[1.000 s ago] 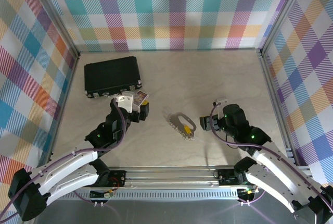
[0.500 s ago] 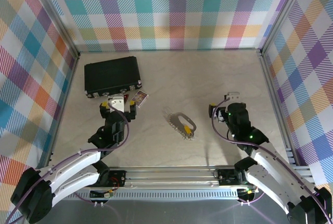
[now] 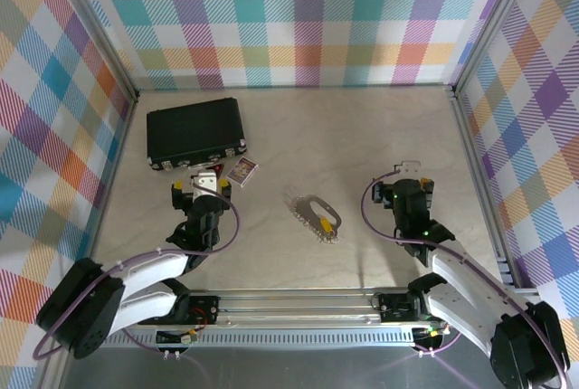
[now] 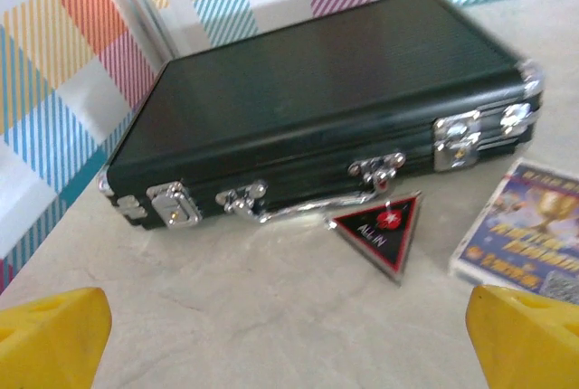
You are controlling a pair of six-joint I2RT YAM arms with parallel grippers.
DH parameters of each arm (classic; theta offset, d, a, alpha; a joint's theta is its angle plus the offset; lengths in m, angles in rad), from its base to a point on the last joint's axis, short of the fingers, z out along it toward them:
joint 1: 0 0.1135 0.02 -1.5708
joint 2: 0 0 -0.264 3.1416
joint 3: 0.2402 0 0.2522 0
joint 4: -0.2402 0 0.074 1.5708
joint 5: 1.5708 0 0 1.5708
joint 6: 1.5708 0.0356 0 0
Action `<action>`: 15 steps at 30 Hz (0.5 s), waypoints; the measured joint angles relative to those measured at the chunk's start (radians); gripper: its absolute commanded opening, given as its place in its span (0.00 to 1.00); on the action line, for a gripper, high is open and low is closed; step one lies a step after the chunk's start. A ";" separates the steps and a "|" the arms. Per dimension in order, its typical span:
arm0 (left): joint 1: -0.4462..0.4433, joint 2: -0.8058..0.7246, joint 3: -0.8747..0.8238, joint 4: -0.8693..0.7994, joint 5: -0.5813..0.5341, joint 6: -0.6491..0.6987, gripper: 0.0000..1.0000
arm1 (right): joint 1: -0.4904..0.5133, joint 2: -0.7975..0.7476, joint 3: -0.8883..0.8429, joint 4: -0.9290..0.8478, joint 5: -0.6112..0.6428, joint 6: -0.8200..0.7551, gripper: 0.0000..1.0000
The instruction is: Put the keys on the keyring
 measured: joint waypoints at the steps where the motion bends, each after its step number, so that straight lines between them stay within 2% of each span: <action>1: 0.012 0.026 -0.004 0.027 0.000 0.004 1.00 | -0.002 0.015 -0.008 0.026 0.002 -0.011 0.99; 15: 0.130 0.270 0.026 0.319 0.092 0.024 1.00 | -0.048 0.207 -0.102 0.332 -0.010 -0.073 0.99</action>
